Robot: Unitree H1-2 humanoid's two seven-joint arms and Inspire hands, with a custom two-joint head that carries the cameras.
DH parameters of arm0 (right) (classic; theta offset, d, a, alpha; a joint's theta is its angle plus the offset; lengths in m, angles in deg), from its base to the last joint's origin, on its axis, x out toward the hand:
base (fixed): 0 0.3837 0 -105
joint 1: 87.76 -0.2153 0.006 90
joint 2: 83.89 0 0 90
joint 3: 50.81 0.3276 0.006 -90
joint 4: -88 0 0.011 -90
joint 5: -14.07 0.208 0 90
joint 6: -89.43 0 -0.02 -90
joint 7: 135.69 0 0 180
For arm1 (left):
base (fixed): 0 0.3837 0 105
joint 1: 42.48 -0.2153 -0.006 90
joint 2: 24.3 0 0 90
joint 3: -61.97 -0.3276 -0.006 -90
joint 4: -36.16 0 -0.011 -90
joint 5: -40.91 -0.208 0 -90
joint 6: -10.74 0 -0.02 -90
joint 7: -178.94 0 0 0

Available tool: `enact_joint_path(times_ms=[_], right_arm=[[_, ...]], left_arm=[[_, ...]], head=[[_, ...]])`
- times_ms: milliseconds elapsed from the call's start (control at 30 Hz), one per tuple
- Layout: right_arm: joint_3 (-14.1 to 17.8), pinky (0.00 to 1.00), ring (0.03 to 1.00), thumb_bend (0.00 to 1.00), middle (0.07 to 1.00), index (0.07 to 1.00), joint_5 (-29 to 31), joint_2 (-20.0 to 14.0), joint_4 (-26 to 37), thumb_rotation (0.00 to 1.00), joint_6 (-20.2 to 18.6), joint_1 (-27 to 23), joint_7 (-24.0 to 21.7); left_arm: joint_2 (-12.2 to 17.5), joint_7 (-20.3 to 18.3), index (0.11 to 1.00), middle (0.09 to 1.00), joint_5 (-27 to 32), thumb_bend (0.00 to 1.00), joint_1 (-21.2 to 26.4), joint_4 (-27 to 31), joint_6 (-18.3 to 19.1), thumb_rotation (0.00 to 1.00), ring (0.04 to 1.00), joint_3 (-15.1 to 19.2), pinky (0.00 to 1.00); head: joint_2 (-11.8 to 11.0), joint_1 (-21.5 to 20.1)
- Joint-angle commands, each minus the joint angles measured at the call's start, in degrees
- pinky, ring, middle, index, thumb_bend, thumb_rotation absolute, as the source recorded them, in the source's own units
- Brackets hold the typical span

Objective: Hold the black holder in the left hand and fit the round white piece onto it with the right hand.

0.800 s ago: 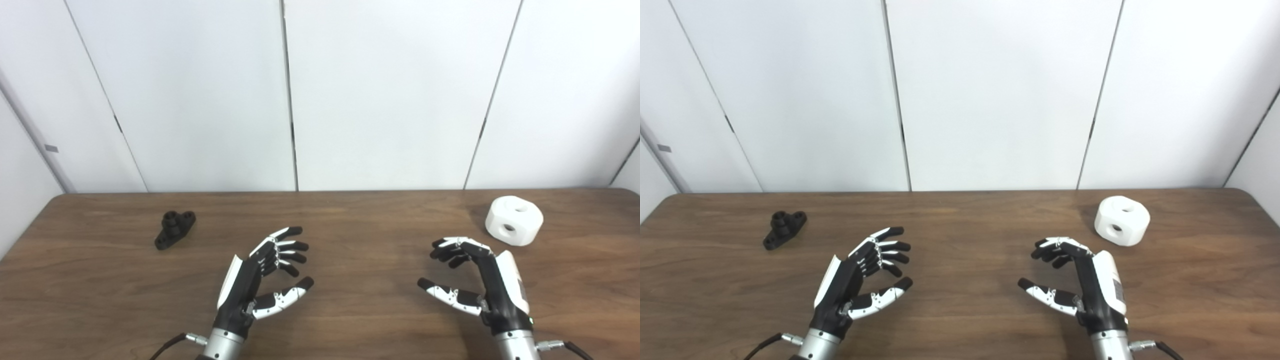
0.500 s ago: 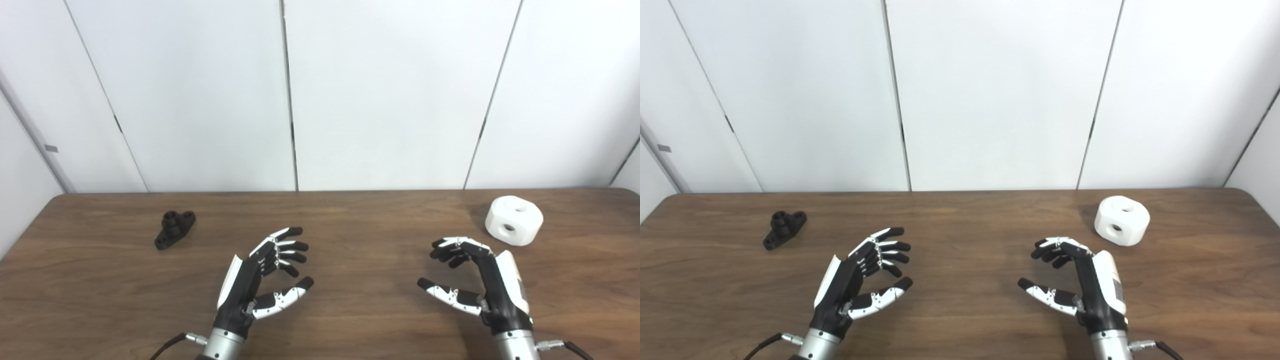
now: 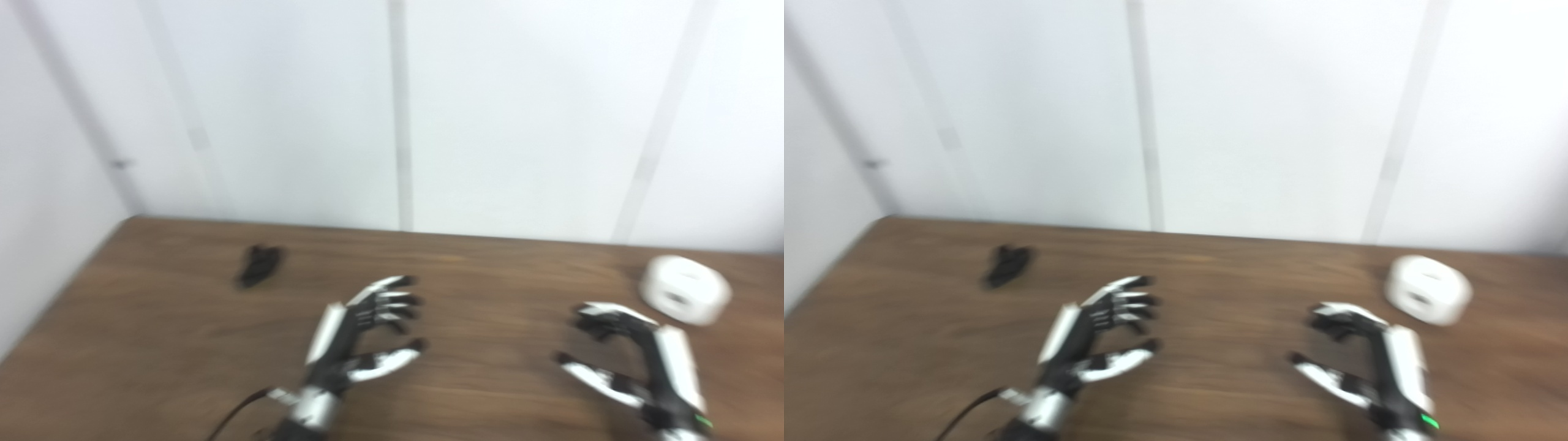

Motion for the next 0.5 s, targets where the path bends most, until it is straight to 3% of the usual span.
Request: enact_joint_path(times_ms=[0, 167, 333, 467], right_arm=[[1.41, 0.47, 0.56, 0.5, 0.642, 0.496, 0.91, -2.34, -1.27, 0.13, 2.35, 0.71, -0.34], [1.99, 0.46, 0.543, 0.5, 0.637, 0.495, 1.18, -3.35, -2.17, 0.12, 3.78, 0.14, -0.09], [2.42, 0.44, 0.527, 0.5, 0.629, 0.496, 0.51, -4.12, -5.19, 0.13, 6.78, -0.91, 1.24], [2.58, 0.44, 0.529, 0.5, 0.626, 0.497, 0.94, -3.96, -5.45, 0.13, 7.01, -1.15, 0.93]], left_arm=[[-2.23, 1.75, 0.805, 0.711, -1.18, 0.58, -0.98, -4.74, -1.23, 0.0, 0.66, -1.42, 0.52], [-3.71, 3.41, 0.802, 0.719, -3.0, 0.58, 0.44, -8.03, -1.8, 0.0, 0.662, -2.31, 0.51], [-4.65, 4.78, 0.777, 0.715, -3.43, 0.6, 1.4, -9.58, -2.85, 0.0, 0.658, -2.07, 0.51], [-4.79, 5.86, 0.762, 0.706, -3.88, 0.6, 1.86, -9.77, -3.4, 0.0, 0.65, -1.89, 0.5]], head=[[-0.82, 4.45], [-1.74, 8.43], [-2.01, 8.85], [-1.95, 8.48]])
